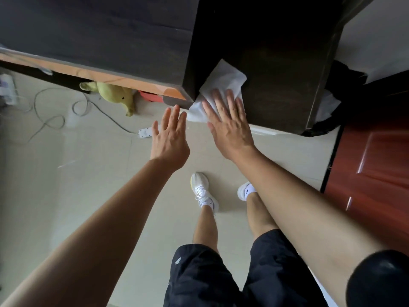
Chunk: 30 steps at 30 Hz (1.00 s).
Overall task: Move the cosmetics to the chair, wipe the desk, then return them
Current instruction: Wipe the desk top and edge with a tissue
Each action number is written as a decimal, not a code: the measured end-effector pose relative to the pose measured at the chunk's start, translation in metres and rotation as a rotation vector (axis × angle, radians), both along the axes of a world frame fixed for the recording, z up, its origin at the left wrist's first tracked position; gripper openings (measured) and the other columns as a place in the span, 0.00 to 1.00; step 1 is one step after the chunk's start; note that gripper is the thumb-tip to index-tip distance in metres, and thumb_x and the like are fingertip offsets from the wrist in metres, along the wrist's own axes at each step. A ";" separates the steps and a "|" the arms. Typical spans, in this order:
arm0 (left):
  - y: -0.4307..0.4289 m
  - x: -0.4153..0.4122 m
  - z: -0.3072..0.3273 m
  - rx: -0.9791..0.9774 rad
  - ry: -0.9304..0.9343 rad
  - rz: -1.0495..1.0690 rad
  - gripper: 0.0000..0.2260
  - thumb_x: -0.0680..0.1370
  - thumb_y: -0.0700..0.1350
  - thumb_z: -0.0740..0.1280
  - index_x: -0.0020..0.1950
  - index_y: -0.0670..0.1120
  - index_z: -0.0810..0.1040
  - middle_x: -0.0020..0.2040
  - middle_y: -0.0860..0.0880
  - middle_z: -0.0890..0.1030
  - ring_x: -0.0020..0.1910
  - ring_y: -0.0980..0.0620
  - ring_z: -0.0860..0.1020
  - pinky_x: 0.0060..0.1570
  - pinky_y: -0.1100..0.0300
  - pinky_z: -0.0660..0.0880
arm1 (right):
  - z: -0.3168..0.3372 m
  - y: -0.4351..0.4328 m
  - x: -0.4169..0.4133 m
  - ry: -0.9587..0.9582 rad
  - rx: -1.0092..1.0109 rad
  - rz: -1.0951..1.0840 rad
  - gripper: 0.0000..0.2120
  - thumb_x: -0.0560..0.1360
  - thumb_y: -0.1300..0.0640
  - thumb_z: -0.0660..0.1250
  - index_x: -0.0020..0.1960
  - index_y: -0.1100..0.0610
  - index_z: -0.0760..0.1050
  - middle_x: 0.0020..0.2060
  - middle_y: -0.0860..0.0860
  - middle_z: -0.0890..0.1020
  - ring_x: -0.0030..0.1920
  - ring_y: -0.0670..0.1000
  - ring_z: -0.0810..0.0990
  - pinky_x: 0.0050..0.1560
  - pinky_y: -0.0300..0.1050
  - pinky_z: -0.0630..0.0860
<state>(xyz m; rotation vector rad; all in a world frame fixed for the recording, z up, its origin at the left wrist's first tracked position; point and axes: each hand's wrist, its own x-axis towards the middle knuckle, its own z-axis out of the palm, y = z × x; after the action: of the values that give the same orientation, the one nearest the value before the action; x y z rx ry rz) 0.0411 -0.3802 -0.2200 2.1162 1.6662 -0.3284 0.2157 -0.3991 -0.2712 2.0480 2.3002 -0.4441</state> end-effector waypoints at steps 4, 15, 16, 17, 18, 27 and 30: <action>-0.003 0.022 -0.004 0.019 -0.014 -0.068 0.32 0.76 0.35 0.56 0.80 0.44 0.56 0.82 0.44 0.51 0.81 0.44 0.46 0.77 0.39 0.47 | 0.003 -0.032 0.062 -0.015 -0.012 -0.090 0.25 0.87 0.50 0.46 0.83 0.53 0.50 0.81 0.61 0.51 0.81 0.64 0.48 0.80 0.58 0.47; 0.006 0.133 -0.012 0.039 -0.096 -0.196 0.31 0.76 0.38 0.60 0.79 0.50 0.61 0.81 0.43 0.53 0.80 0.40 0.50 0.75 0.37 0.48 | 0.021 -0.027 0.154 -0.039 -0.084 -0.348 0.26 0.87 0.52 0.49 0.80 0.65 0.54 0.80 0.65 0.52 0.81 0.63 0.50 0.80 0.56 0.51; 0.010 0.137 -0.012 0.033 -0.099 -0.191 0.31 0.76 0.39 0.60 0.79 0.51 0.61 0.81 0.43 0.53 0.80 0.40 0.50 0.75 0.37 0.49 | 0.022 -0.013 0.160 -0.050 -0.085 -0.363 0.26 0.87 0.52 0.49 0.80 0.65 0.54 0.80 0.65 0.51 0.81 0.63 0.49 0.80 0.56 0.50; 0.013 0.139 -0.012 0.031 -0.099 -0.192 0.30 0.76 0.39 0.61 0.79 0.51 0.62 0.81 0.43 0.54 0.79 0.40 0.51 0.75 0.38 0.51 | 0.022 0.003 0.166 -0.063 -0.089 -0.381 0.27 0.87 0.51 0.49 0.80 0.65 0.53 0.80 0.65 0.50 0.81 0.63 0.48 0.80 0.55 0.50; 0.017 0.141 -0.012 0.032 -0.094 -0.200 0.30 0.77 0.40 0.61 0.78 0.52 0.62 0.81 0.43 0.54 0.79 0.40 0.52 0.75 0.39 0.52 | 0.022 0.020 0.175 -0.076 -0.089 -0.395 0.27 0.87 0.51 0.48 0.80 0.65 0.53 0.80 0.65 0.50 0.81 0.63 0.48 0.81 0.55 0.49; 0.020 0.140 -0.012 0.032 -0.048 -0.246 0.29 0.77 0.41 0.62 0.79 0.53 0.61 0.81 0.44 0.54 0.79 0.40 0.52 0.75 0.41 0.54 | 0.019 0.045 0.200 -0.083 -0.041 -0.427 0.28 0.86 0.48 0.48 0.81 0.61 0.52 0.81 0.62 0.51 0.80 0.63 0.55 0.76 0.56 0.64; 0.022 0.140 -0.009 0.021 -0.043 -0.254 0.30 0.77 0.41 0.61 0.79 0.53 0.61 0.81 0.44 0.53 0.79 0.41 0.52 0.75 0.41 0.54 | 0.017 -0.004 0.179 -0.041 -0.002 -0.425 0.26 0.86 0.47 0.49 0.81 0.58 0.57 0.80 0.62 0.53 0.78 0.66 0.59 0.74 0.59 0.64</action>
<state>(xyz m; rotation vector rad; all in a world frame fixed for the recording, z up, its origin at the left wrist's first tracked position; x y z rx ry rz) 0.1806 -0.3587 -0.2293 2.3379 1.3841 -0.3399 0.3952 -0.4033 -0.2542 2.5186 1.8314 -0.4084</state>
